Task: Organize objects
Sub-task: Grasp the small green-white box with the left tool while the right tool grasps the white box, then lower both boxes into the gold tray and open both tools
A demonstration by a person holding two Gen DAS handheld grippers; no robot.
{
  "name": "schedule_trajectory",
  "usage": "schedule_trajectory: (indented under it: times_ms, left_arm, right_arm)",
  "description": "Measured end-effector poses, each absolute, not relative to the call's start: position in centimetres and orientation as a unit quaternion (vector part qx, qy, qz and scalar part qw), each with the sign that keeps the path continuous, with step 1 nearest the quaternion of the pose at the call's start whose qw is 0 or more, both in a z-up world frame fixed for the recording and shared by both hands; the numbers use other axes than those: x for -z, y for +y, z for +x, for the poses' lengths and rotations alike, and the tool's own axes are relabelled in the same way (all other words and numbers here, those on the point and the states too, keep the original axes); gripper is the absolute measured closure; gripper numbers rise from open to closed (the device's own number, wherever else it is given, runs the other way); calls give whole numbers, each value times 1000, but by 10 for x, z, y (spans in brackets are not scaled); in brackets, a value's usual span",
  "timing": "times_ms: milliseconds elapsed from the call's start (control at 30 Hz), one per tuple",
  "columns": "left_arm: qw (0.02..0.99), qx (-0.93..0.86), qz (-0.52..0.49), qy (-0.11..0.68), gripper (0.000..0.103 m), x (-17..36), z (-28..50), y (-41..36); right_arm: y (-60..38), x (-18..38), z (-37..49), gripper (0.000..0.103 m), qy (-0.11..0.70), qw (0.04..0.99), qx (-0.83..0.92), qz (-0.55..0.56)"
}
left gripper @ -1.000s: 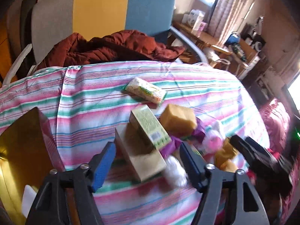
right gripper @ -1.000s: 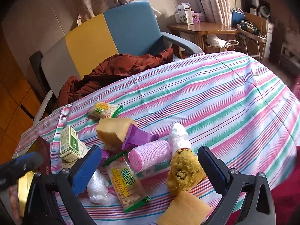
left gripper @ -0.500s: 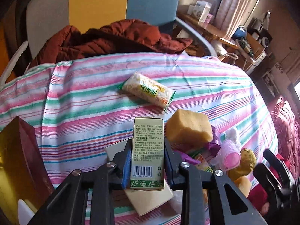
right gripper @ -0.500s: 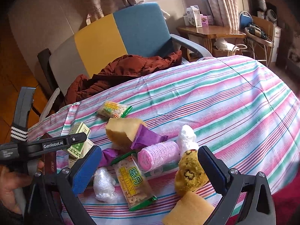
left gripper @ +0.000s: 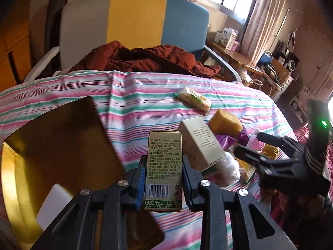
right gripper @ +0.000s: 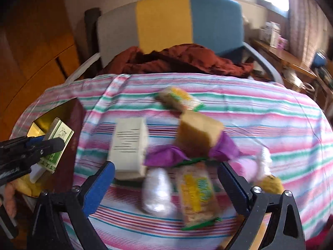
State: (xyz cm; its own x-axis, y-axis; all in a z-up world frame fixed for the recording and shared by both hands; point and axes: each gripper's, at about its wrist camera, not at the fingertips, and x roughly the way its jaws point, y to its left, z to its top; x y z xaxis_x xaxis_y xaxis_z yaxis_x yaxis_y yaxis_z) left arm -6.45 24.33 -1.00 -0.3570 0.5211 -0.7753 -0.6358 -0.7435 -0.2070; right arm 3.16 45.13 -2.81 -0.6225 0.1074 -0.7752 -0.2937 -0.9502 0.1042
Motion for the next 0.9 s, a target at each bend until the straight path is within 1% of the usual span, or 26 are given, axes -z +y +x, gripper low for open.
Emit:
schedule_trajectory:
  times_ms: [33,67,233,300,333,367,500,667,800,833,900]
  left_arm:
    - [348,-825,-441,59,73,8,-64,232]
    - [344,-828,-439,52,73,5,-65,221]
    - [320,-845,-428,25,73,-5,-69,173]
    - [309,-851,-424,15,73,-7,-69,155]
    - [303,-855,-421,12,73,-8,-70,146]
    - [295,-859,-418,9,73,-8,-72,135]
    - [264,-870,-416,-5,73,-5,-81,99]
    - [226,-882,-414,-12,73,1,-101,66]
    - [202,-891,-407,-3,73,2,-126,53]
    - [191,-892,-409,2,72,2,-134,51]
    - [168,-894,-416,-8,67,5,-146,43]
  right_arm:
    - [444,28,21,11,105,104,-894,-422]
    - [437,30,11,13,100,99,-894,-425]
    - [418,54,-47,14,87,79,-872,-475]
    - [411,71,-66,30,82,73,-853,-510]
    - [410,77,-70,51,78,74,-844,-526]
    - [408,82,-73,53,76,78,-838,-535]
    - [404,73,-61,53,82,83,-848,-517]
    - [387,22,-45,53,92,66,-880,-461]
    - [353,-11,-54,53,77,21,-896,-436]
    - [342,-15,-60,53,74,8,-898,-434]
    - [320,-19,-74,53,62,-10,-898,-435]
